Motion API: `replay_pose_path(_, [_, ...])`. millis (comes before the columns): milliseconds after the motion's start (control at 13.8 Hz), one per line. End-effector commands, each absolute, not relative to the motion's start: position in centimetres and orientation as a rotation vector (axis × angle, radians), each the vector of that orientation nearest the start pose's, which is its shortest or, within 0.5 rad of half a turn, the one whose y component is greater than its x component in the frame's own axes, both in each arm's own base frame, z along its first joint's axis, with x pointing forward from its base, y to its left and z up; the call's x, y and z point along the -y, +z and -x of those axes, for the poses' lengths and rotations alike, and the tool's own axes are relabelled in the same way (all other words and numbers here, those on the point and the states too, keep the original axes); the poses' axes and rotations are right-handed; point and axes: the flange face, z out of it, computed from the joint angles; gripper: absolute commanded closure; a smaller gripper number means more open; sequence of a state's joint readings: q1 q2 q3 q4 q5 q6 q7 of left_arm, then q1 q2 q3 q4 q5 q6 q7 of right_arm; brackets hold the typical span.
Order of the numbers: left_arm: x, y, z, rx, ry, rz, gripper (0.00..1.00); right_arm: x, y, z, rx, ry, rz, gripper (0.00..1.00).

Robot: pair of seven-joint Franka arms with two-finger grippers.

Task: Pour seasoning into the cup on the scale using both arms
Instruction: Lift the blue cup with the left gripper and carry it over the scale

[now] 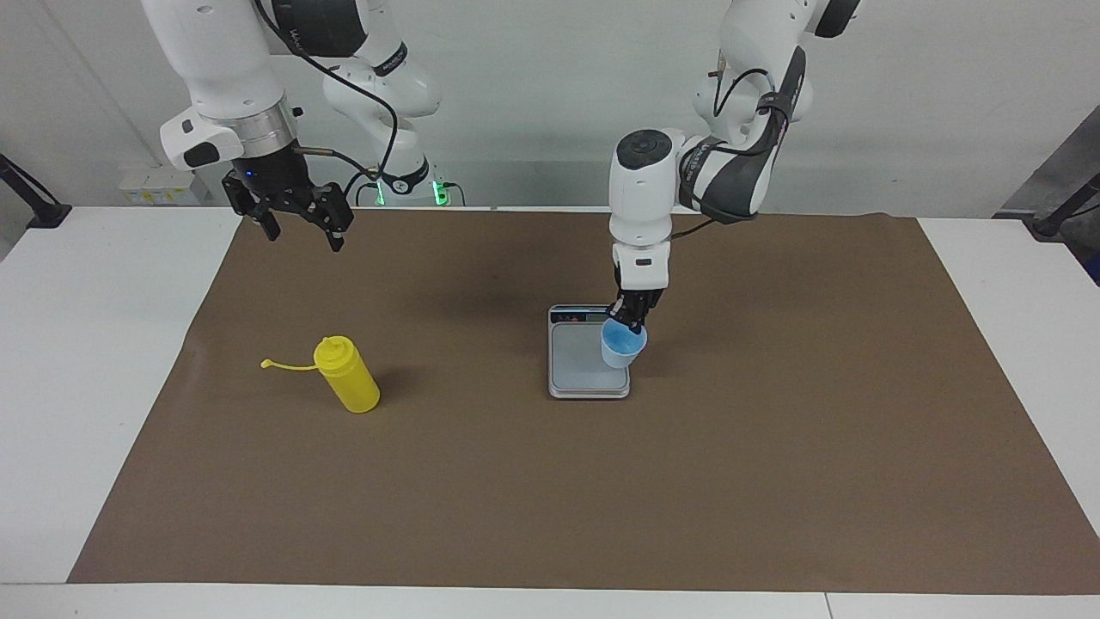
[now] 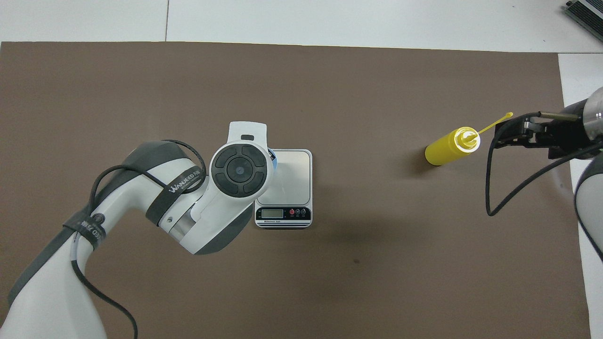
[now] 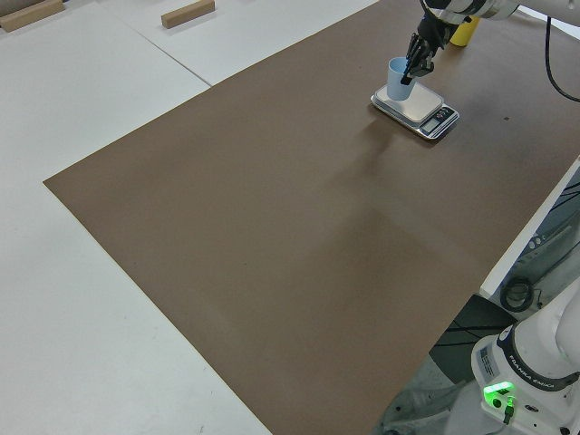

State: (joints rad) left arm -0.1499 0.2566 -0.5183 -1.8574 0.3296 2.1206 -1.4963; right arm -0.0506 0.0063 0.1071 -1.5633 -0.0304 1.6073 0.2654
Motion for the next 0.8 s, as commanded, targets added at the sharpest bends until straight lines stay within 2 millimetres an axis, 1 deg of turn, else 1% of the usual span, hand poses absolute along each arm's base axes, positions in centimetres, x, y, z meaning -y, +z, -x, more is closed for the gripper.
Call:
replay_pose_path(0, [37.3,39.8,-51.0,1.057,-0.287,2.912,1.00,-2.6,62.9,-55.2,-0.306,-0.054,3.140,0.00])
replay_pose_path(73, [37.8,39.7,-50.9,1.066,-0.285,2.911,1.00,-2.5,62.9,-55.3,-0.309,-0.054,3.140,0.00])
replay_pose_path(218, [38.3,39.9,-51.9,1.103,-0.286,2.914,1.00,-2.5,62.9,-55.3,-0.306,-0.054,3.140,0.00])
replay_pose_path(435, [38.3,39.4,-52.2,1.121,-0.317,2.891,1.00,-2.5,62.9,-55.3,-0.309,-0.054,3.140,0.00])
replay_pose_path(726, [38.2,39.4,-52.3,1.119,-0.321,2.890,1.00,-2.5,62.9,-55.3,-0.309,-0.054,3.140,0.00])
